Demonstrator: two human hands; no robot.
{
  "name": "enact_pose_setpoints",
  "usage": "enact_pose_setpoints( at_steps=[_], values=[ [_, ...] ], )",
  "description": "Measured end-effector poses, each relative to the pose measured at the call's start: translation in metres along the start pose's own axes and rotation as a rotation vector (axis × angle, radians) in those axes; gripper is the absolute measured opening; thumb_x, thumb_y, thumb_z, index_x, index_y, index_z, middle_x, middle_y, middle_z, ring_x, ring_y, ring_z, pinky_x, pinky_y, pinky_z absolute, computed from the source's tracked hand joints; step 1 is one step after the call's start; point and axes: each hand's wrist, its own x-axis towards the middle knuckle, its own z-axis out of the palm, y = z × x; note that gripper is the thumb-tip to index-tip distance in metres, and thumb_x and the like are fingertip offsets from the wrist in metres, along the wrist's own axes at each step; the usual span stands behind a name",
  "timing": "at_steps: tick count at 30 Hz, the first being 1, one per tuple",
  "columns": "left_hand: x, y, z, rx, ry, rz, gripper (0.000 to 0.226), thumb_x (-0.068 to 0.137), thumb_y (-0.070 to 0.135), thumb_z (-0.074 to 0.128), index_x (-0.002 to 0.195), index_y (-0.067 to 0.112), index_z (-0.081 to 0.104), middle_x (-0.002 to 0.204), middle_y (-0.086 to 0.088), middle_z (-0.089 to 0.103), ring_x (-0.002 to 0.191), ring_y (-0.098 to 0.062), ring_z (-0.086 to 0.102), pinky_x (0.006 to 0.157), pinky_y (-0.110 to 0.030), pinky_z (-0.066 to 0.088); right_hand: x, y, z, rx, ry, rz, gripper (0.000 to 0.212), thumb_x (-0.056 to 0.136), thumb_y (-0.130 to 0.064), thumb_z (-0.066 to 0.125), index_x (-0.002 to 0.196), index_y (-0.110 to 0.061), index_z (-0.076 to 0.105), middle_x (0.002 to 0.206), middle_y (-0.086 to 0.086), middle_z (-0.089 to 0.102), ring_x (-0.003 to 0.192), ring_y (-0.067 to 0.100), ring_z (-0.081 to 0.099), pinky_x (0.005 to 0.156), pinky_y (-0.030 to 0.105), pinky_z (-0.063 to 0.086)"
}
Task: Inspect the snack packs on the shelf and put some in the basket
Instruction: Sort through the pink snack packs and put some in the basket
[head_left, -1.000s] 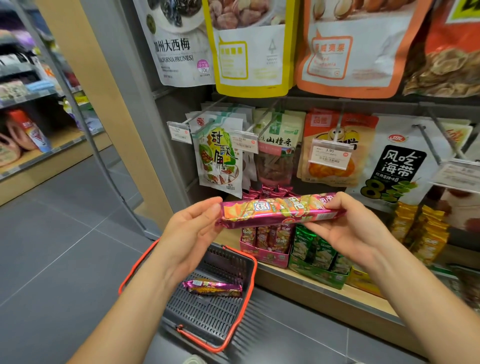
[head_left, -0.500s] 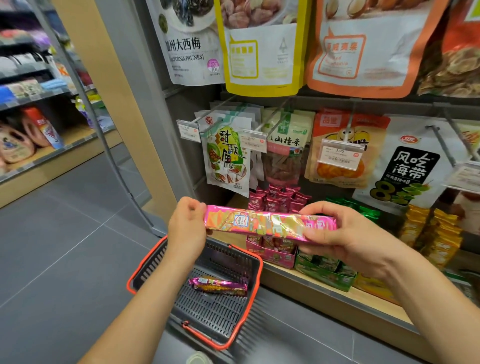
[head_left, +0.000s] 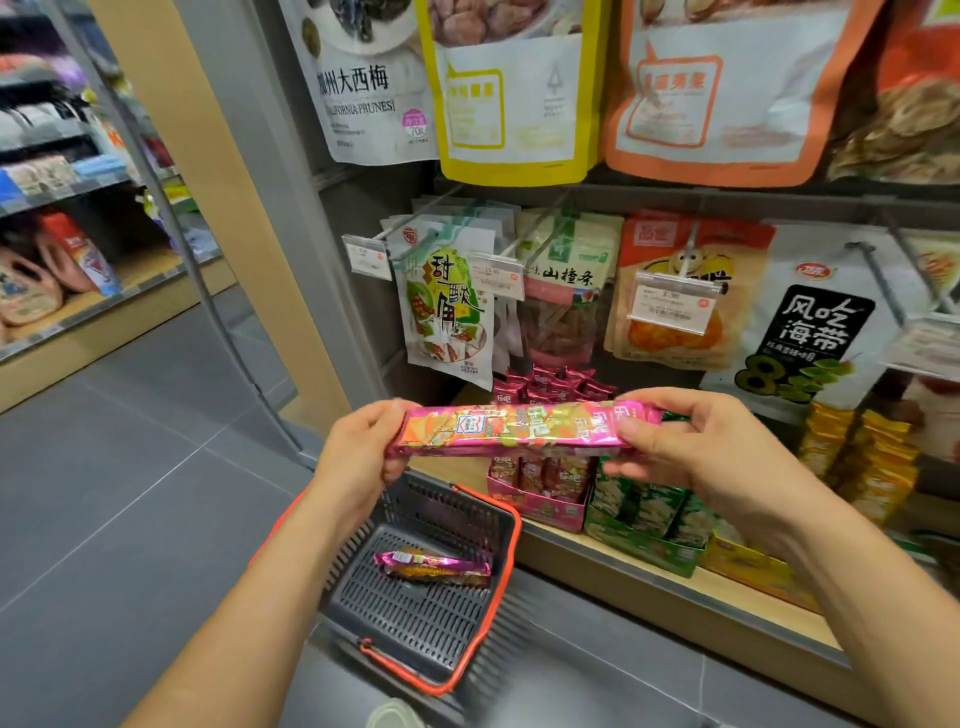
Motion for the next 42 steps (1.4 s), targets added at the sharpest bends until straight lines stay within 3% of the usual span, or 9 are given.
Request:
enact_pose_setpoints(
  at_steps=[6, 13, 16, 20, 23, 26, 35, 37, 42],
  values=[
    [-0.005, 0.000, -0.007, 0.129, -0.179, 0.091, 0.029, 0.062, 0.049, 0.082, 0.073, 0.027, 0.069, 0.070, -0.007, 0.071, 0.063, -0.016, 0.059, 0.054, -0.022, 0.044, 0.005, 0.004, -0.002, 0.129, 0.228, -0.019, 0.019, 0.079, -0.009, 0.074, 0.097, -0.004, 0.069, 0.083, 0.016, 0.075, 0.074, 0.029, 0.074, 0.056, 0.020, 0.057],
    [-0.011, -0.028, 0.012, 0.708, -0.224, 0.039, 0.029, 0.078, 0.023, 0.081, 0.073, 0.010, 0.056, 0.059, -0.004, 0.071, 0.052, -0.017, 0.068, 0.056, -0.035, 0.056, 0.012, 0.010, 0.005, -0.125, 0.343, -0.142, 0.006, 0.087, -0.013, 0.071, 0.084, -0.013, 0.076, 0.073, 0.007, 0.075, 0.068, 0.016, 0.072, 0.054, 0.019, 0.055],
    [-0.020, -0.041, 0.025, 0.938, -0.327, 0.016, 0.031, 0.083, 0.038, 0.074, 0.074, 0.016, 0.056, 0.062, 0.001, 0.071, 0.061, -0.014, 0.069, 0.067, -0.037, 0.056, 0.014, 0.009, 0.010, -0.398, 0.339, -0.285, 0.008, 0.085, -0.017, 0.073, 0.078, -0.020, 0.077, 0.071, 0.002, 0.074, 0.066, 0.014, 0.071, 0.056, 0.023, 0.057],
    [-0.024, -0.045, 0.038, 1.459, -0.403, 0.284, 0.037, 0.090, 0.058, 0.053, 0.093, 0.022, 0.061, 0.092, 0.000, 0.069, 0.092, -0.024, 0.064, 0.074, -0.034, 0.049, 0.015, 0.012, 0.021, -0.639, 0.320, -0.351, 0.010, 0.077, -0.026, 0.080, 0.072, -0.032, 0.075, 0.071, -0.013, 0.070, 0.072, 0.002, 0.065, 0.068, 0.027, 0.053],
    [-0.023, -0.027, 0.050, 1.127, -0.426, 0.353, 0.048, 0.085, 0.060, 0.058, 0.126, 0.036, 0.052, 0.108, 0.015, 0.063, 0.095, -0.006, 0.059, 0.079, -0.025, 0.047, 0.016, 0.015, 0.030, -0.770, 0.297, -0.367, 0.017, 0.073, -0.030, 0.083, 0.066, -0.033, 0.068, 0.073, -0.016, 0.067, 0.072, -0.001, 0.061, 0.070, 0.025, 0.049],
    [-0.027, -0.013, 0.066, 0.878, -0.402, 0.431, 0.054, 0.076, 0.066, 0.057, 0.124, 0.047, 0.044, 0.089, 0.020, 0.058, 0.079, 0.002, 0.056, 0.068, -0.016, 0.046, 0.018, 0.019, 0.036, -0.872, 0.240, -0.432, 0.017, 0.073, -0.030, 0.083, 0.069, -0.024, 0.068, 0.077, -0.012, 0.061, 0.075, 0.003, 0.058, 0.072, 0.029, 0.051],
    [-0.026, -0.003, 0.062, 0.974, -0.465, 0.467, 0.049, 0.079, 0.045, 0.074, 0.122, 0.045, 0.049, 0.073, 0.030, 0.057, 0.069, 0.014, 0.053, 0.054, -0.008, 0.034, 0.032, 0.008, 0.017, -0.476, -0.251, -0.052, 0.014, 0.088, -0.012, 0.069, 0.092, -0.023, 0.077, 0.087, 0.000, 0.076, 0.081, 0.014, 0.072, 0.072, 0.030, 0.059],
    [-0.024, 0.000, 0.058, 0.999, -0.476, 0.408, 0.042, 0.078, 0.044, 0.074, 0.116, 0.040, 0.056, 0.068, 0.029, 0.059, 0.063, 0.013, 0.055, 0.053, -0.009, 0.035, 0.046, 0.012, 0.014, -0.426, -0.150, -0.040, 0.010, 0.090, -0.013, 0.067, 0.092, -0.019, 0.075, 0.085, 0.003, 0.076, 0.076, 0.016, 0.073, 0.068, 0.032, 0.061],
    [-0.009, 0.015, 0.047, 0.955, -0.358, 0.256, 0.028, 0.072, 0.042, 0.073, 0.096, 0.037, 0.059, 0.075, 0.015, 0.069, 0.066, 0.000, 0.064, 0.064, -0.026, 0.053, 0.086, 0.042, 0.009, -1.229, 0.204, -0.265, 0.023, 0.094, -0.025, 0.058, 0.115, -0.026, 0.067, 0.113, -0.001, 0.066, 0.108, 0.019, 0.060, 0.090, 0.036, 0.051]
  ],
)
